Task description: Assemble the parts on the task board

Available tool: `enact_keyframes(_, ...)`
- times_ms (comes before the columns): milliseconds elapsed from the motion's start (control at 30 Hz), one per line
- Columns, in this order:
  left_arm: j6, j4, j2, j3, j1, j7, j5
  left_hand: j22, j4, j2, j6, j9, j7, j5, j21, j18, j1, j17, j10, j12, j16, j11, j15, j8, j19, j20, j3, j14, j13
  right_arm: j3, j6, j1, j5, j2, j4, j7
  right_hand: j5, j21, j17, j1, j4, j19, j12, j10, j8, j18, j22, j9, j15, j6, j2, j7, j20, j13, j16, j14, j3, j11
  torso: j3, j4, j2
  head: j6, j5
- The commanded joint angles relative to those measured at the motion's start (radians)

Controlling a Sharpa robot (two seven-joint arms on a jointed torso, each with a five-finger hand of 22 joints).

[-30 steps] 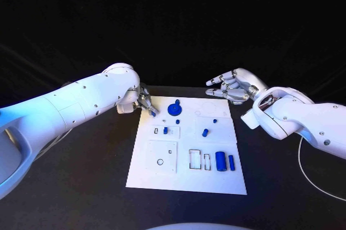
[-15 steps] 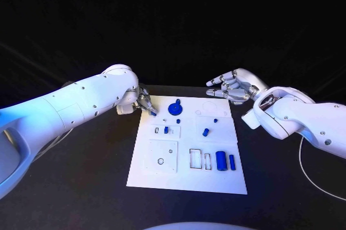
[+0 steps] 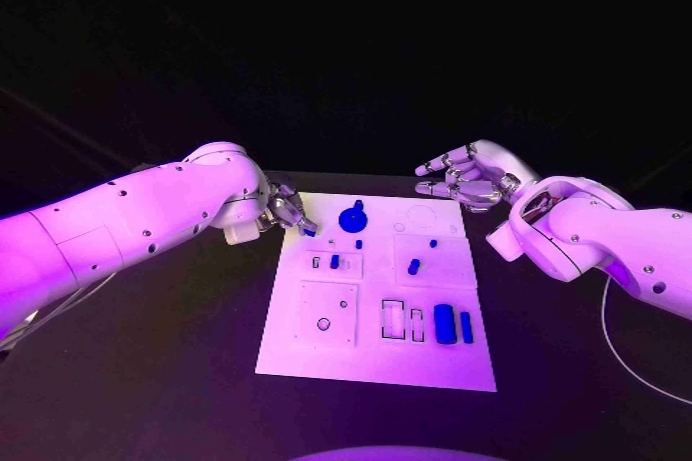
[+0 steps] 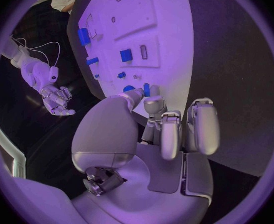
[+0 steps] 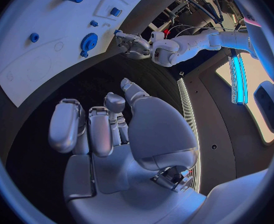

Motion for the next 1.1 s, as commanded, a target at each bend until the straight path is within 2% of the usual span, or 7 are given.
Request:
enact_keyframes(33, -0.104, 0.065, -0.035, -0.002, -0.015, 0.073, -0.002, 0.085, -0.162, -0.007, 0.009, 0.002, -0.002, 0.005, 0.003, 0.009, -0.014, 0.263, 0.011, 0.0, 0.002, -0.003, -0.002, 0.008, 0.031, 0.003, 0.168, 0.105, 0.002, -0.001, 0.014, 0.0, 0.002, 0.0, -0.004, -0.003, 0.004, -0.006, 0.002, 0.0, 0.005, -0.008, 0.005, -0.005, 0.005, -0.008, 0.0, 0.001, 0.002, 0.007, 0.006, -0.003, -0.002, 0.001, -0.005, 0.05, 0.002, -0.001, 0.0017, 0.006, -0.002, -0.006, -0.002)
enact_keyframes(133, -0.127, 0.114, -0.064, -0.005, -0.028, 0.089, -0.014, 0.091, -0.167, -0.013, 0.013, 0.002, -0.004, 0.011, 0.008, 0.007, -0.021, 0.263, 0.016, 0.004, 0.002, -0.004, -0.004, 0.009, 0.033, 0.001, 0.178, 0.105, 0.006, -0.002, 0.014, 0.0, 0.003, 0.0, -0.006, -0.003, 0.004, -0.006, 0.002, 0.0, 0.005, -0.008, 0.005, -0.005, 0.005, -0.008, 0.0, 0.001, 0.002, 0.007, 0.006, -0.003, -0.002, 0.001, -0.005, 0.05, 0.002, -0.001, 0.0013, 0.0091, -0.002, -0.008, -0.004)
enact_keyframes(233, -0.121, 0.142, -0.08, -0.007, -0.037, 0.091, -0.023, 0.091, -0.167, -0.013, 0.013, 0.002, -0.004, 0.011, 0.008, 0.007, -0.021, 0.263, 0.016, 0.004, 0.002, -0.004, -0.004, 0.009, 0.033, 0.001, 0.178, 0.105, 0.006, -0.003, 0.015, -0.001, 0.004, 0.0, -0.007, -0.002, 0.005, -0.006, 0.002, 0.0, 0.005, -0.008, 0.004, -0.006, 0.005, -0.008, 0.0, 0.001, 0.002, 0.007, 0.006, -0.003, -0.002, 0.0, -0.005, 0.05, 0.001, -0.001, 0.0005, 0.0105, -0.003, -0.01, -0.004)
enact_keyframes(367, -0.105, 0.16, -0.091, -0.008, -0.047, 0.088, -0.03, 0.09, -0.168, -0.015, 0.014, 0.002, -0.004, 0.013, 0.007, 0.007, -0.023, 0.263, 0.018, 0.005, 0.002, -0.005, -0.004, 0.01, 0.033, 0.001, 0.181, 0.105, 0.006, -0.003, 0.015, -0.001, 0.006, 0.001, -0.009, 0.0, 0.005, -0.007, 0.0, 0.0, 0.005, -0.008, 0.002, -0.007, 0.005, -0.007, -0.001, 0.001, 0.002, 0.007, 0.005, -0.003, -0.002, -0.001, -0.006, 0.05, 0.001, -0.001, 0.0001, 0.0079, -0.002, -0.01, 0.002)
enact_keyframes(600, -0.078, 0.171, -0.092, -0.011, -0.064, 0.087, -0.042, 0.091, -0.17, -0.016, 0.015, 0.002, -0.005, 0.014, 0.008, 0.007, -0.025, 0.263, 0.02, 0.007, 0.002, -0.005, -0.004, 0.01, 0.033, 0.001, 0.183, 0.105, 0.009, -0.004, 0.016, -0.001, 0.007, 0.003, -0.011, 0.001, 0.005, -0.007, 0.0, 0.0, 0.005, -0.008, 0.002, -0.007, 0.005, -0.007, -0.001, 0.001, 0.002, 0.007, 0.005, -0.003, -0.002, -0.001, -0.006, 0.05, 0.001, -0.001, -0.0006, 0.0082, -0.002, -0.015, -0.002)
enact_keyframes(800, -0.047, 0.173, -0.086, -0.015, -0.069, 0.056, -0.067, 0.094, -0.174, -0.021, 0.018, 0.002, -0.006, 0.021, 0.009, 0.007, -0.03, 0.263, 0.022, 0.006, 0.002, -0.006, -0.005, 0.01, 0.034, 0.0, 0.191, 0.105, 0.008, -0.004, 0.017, -0.001, 0.007, 0.004, -0.011, 0.002, 0.005, -0.007, 0.0, 0.0, 0.005, -0.008, 0.002, -0.007, 0.005, -0.007, -0.001, 0.001, 0.002, 0.007, 0.005, -0.003, -0.002, -0.001, -0.006, 0.05, 0.001, -0.001, 0.001, 0.0071, -0.002, -0.021, 0.0)
enact_keyframes(1100, -0.022, 0.176, -0.081, -0.016, -0.071, 0.006, -0.1, 0.094, -0.176, -0.023, 0.02, 0.002, -0.006, 0.026, 0.01, 0.007, -0.033, 0.263, 0.023, 0.005, 0.002, -0.006, -0.005, 0.01, 0.035, 0.0, 0.194, 0.105, 0.006, -0.004, 0.018, -0.002, 0.007, 0.004, -0.011, 0.004, 0.005, -0.007, 0.0, 0.0, 0.005, -0.008, 0.002, -0.007, 0.005, -0.007, -0.001, 0.001, 0.002, 0.007, 0.005, -0.003, -0.002, -0.001, -0.006, 0.05, 0.001, -0.001, 0.0012, 0.0075, -0.003, -0.025, -0.001)
